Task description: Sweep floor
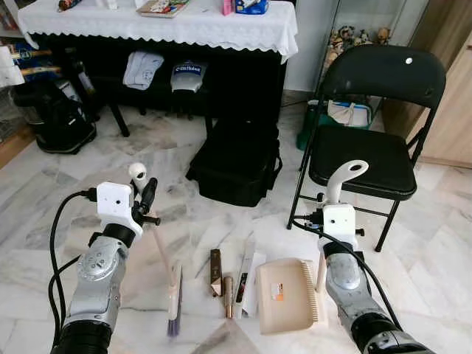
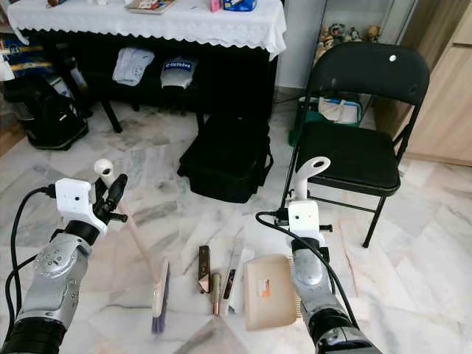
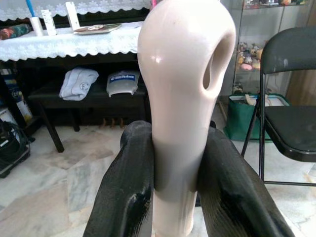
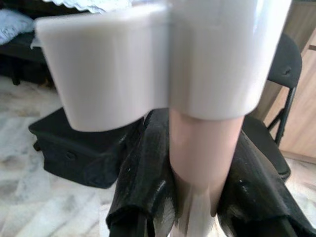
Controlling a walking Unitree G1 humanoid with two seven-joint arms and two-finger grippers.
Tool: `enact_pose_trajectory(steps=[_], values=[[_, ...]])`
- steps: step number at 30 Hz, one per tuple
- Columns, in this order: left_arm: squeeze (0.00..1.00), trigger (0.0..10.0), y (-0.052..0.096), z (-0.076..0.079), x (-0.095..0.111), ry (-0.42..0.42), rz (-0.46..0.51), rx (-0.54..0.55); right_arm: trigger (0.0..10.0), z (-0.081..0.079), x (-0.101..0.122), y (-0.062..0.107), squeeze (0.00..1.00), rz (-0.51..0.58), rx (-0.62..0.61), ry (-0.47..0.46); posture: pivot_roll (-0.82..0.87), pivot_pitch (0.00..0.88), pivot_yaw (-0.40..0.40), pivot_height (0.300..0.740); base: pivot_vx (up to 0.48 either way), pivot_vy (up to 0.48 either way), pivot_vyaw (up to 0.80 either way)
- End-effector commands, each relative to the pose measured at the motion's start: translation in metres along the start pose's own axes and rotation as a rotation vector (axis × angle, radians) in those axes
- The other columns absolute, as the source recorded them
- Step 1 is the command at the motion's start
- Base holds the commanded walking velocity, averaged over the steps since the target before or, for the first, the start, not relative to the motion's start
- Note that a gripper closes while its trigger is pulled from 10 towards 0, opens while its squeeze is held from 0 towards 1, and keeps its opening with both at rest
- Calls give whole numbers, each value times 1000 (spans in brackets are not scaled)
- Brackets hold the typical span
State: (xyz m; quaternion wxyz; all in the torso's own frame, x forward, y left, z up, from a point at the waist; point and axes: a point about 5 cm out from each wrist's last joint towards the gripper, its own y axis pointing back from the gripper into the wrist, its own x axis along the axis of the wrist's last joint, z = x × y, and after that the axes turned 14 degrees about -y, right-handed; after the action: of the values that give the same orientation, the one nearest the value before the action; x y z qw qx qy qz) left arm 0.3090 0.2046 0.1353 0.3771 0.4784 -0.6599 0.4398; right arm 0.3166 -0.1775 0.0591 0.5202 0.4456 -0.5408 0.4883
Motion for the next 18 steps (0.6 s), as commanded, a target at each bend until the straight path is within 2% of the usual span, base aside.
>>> enact_pose_trajectory(steps=[1,4,8,18], values=[[0,10000,-1,-3,4,-12,20,11,10000,5,2,0,0,21,-9,15,62,65,44,740,0,0,0],[0,10000,0,-2,3,-14,17,8,10000,10,-1,3,0,12,-19,26,63,64,42,740,0,0,0],[0,10000,0,-2,3,-12,17,9,10000,16,-4,6,0,3,-29,37,61,60,39,740,307,0,0],[0,10000,0,-2,2,-10,14,15,10000,12,-4,6,0,7,-23,39,61,64,37,740,350,0,0]])
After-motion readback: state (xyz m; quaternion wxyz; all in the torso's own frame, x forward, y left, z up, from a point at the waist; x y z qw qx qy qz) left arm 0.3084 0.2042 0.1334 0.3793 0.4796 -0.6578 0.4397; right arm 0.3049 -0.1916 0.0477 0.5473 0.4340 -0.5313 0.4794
